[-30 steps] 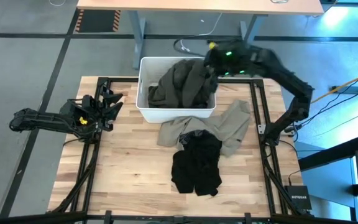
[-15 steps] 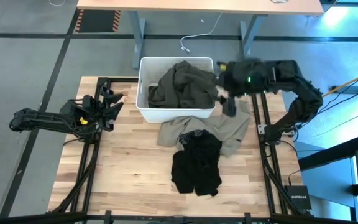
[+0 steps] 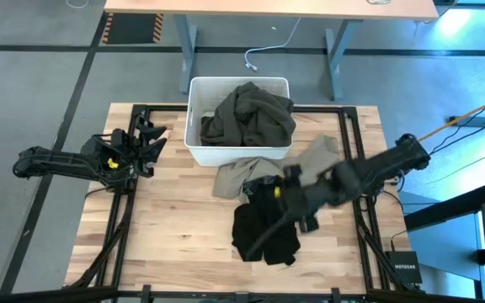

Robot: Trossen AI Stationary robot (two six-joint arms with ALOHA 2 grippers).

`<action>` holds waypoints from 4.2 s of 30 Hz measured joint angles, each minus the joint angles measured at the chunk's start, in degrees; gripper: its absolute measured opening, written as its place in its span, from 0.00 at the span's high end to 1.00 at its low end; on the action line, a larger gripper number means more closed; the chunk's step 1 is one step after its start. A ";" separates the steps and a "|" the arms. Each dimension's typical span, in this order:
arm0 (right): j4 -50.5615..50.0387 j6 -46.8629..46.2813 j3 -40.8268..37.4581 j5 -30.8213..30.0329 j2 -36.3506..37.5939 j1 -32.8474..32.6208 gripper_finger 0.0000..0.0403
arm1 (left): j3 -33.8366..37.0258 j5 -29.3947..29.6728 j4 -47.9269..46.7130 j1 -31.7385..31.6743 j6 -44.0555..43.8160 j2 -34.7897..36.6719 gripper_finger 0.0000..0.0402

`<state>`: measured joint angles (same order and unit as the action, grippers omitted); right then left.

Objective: Sort clothes
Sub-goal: Put the black boxer into the white bin, then put the black shirt into the white bin

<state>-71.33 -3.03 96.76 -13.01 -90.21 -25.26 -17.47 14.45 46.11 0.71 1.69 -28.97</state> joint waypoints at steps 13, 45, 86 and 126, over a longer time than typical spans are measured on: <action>29.58 3.30 -33.90 -4.24 0.00 -0.92 0.37 | 0.00 0.17 -0.02 0.00 0.50 0.00 0.58; 17.55 11.01 -11.13 -16.99 -0.57 2.39 0.96 | 0.00 1.89 -0.08 0.04 0.26 0.02 0.58; 31.81 25.52 12.56 -21.56 -10.14 34.15 0.62 | -0.02 1.89 -0.25 0.00 -1.70 0.00 0.58; -11.22 4.44 26.01 7.47 -8.18 23.02 0.34 | -0.02 1.88 -2.02 0.04 -2.82 0.00 0.58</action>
<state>-82.55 1.41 122.76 -5.54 -98.39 -2.24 -17.50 16.33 44.09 0.75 -1.13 -28.97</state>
